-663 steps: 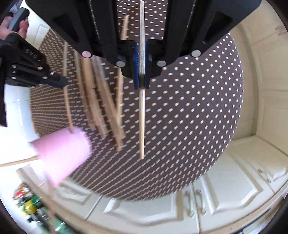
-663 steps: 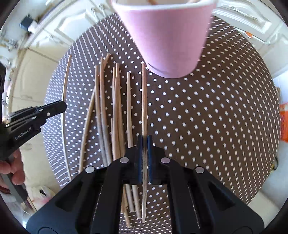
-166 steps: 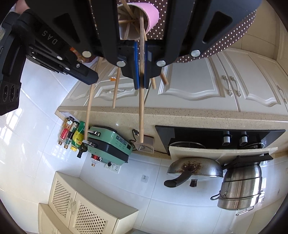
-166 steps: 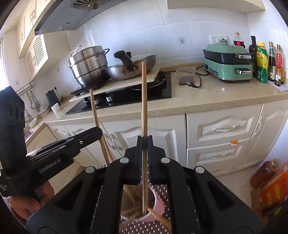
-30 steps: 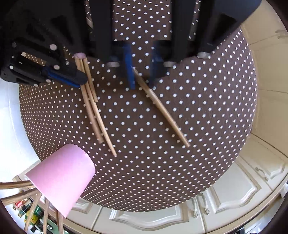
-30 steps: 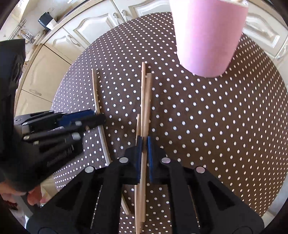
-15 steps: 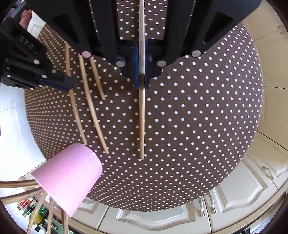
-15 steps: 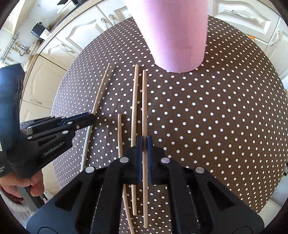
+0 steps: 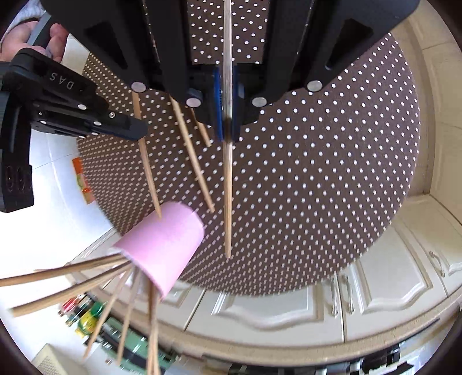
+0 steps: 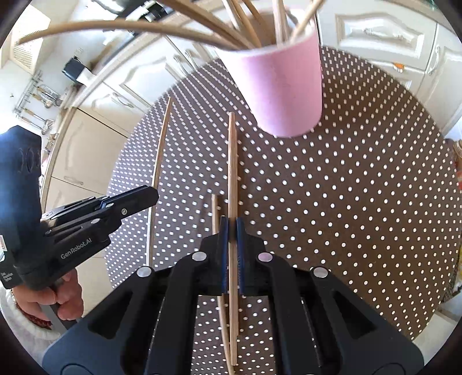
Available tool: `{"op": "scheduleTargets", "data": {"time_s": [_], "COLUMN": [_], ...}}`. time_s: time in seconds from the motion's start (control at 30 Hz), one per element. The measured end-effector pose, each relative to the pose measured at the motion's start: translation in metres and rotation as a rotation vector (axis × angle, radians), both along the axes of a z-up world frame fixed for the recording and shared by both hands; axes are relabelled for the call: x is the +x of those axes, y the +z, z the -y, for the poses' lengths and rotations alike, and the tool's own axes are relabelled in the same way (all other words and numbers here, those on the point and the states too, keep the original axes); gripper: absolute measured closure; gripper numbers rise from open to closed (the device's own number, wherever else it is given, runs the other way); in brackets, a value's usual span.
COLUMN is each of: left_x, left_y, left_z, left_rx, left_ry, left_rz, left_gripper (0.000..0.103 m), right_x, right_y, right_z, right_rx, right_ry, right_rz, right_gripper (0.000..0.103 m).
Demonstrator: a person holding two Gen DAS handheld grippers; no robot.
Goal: Organize utensils
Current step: 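Raise the left tool's chopstick over the pink cup while the right tool carries its chopstick there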
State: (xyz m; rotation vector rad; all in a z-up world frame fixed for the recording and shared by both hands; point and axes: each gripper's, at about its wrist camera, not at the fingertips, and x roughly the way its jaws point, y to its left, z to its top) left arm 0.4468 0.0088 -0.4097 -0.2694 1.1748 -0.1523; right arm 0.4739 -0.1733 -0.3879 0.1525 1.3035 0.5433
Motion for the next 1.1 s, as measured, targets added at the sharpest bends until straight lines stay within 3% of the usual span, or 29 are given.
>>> {"op": "scheduleTargets", "data": {"time_s": [0.23, 0.5, 0.9, 1.1], "left_x": [-0.026, -0.051, -0.016, 0.021], "left_y": [0.036, 0.102, 0.204, 0.225], "left_z": [-0.014, -0.033, -0.012, -0.006], "left_rx": [-0.035, -0.071, -0.091, -0.089], "left_ry": [-0.011, -0.013, -0.026, -0.008], "left_rz": [0.104, 0.264, 0.541, 0.617], "left_gripper": [0.097, 0.097, 0.097, 0.097], "right_x": [-0.023, -0.045, -0.016, 0.026], "right_y": [0.028, 0.096, 0.199, 0.226], "right_z": [0.011, -0.014, 0.001, 0.007], "right_rx": [0.059, 0.152, 0.242, 0.253], "right_ry": [-0.014, 0.024, -0.052, -0.103], "right_rz": [0.047, 0.205, 0.457, 0.548], "right_gripper": [0.097, 0.097, 0.097, 0.097]}}
